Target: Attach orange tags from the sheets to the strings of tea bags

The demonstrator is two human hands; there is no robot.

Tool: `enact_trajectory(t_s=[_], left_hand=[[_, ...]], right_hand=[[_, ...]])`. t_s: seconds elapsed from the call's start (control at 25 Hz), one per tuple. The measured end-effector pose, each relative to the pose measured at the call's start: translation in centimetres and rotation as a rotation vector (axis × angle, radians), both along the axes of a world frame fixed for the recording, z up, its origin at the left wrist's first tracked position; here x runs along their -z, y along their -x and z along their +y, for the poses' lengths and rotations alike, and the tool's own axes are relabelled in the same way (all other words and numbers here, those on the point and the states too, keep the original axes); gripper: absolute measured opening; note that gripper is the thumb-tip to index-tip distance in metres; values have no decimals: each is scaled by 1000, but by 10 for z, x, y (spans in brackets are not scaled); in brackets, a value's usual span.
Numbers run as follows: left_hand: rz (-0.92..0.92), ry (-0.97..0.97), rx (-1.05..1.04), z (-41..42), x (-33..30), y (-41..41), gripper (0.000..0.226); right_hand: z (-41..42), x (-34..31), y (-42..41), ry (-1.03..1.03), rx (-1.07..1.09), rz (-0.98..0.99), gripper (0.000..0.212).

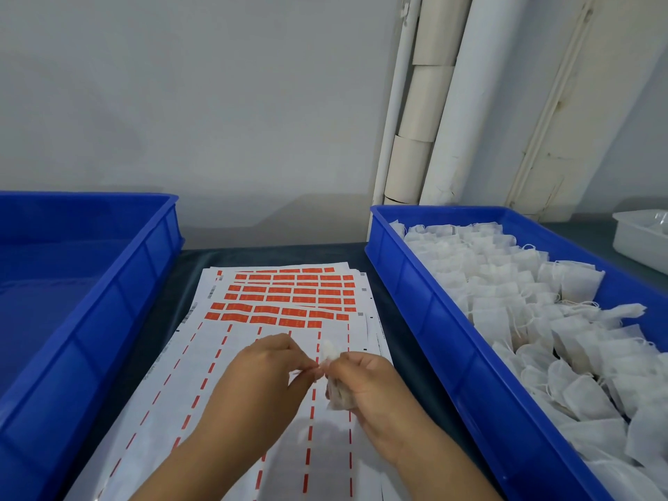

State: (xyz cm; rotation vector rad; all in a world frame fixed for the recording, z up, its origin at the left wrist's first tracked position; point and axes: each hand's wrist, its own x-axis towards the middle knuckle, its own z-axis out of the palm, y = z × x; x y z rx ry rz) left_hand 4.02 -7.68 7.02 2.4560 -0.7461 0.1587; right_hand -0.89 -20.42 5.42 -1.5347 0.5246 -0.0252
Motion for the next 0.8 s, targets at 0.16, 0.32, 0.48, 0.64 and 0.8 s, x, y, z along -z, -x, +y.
enact_trajectory(t_s=[0.16, 0.32, 0.48, 0.64, 0.8], left_hand=[[39, -2, 9, 1, -2, 0, 12], [2, 82, -126, 4, -5, -3, 10], [-35, 220, -269, 17, -8, -12, 12], [-43, 273, -285, 21, -5, -15, 12], [-2, 232, -220, 20, -3, -15, 13]], right_hand=[[-2, 0, -1, -34, -27, -35, 15], [-6, -3, -1, -93, -42, -51, 11], [-9, -7, 6, -35, -139, -46, 11], [-5, -10, 7, 103, -244, -26, 7], [-11, -12, 10, 65, -400, 55, 18]])
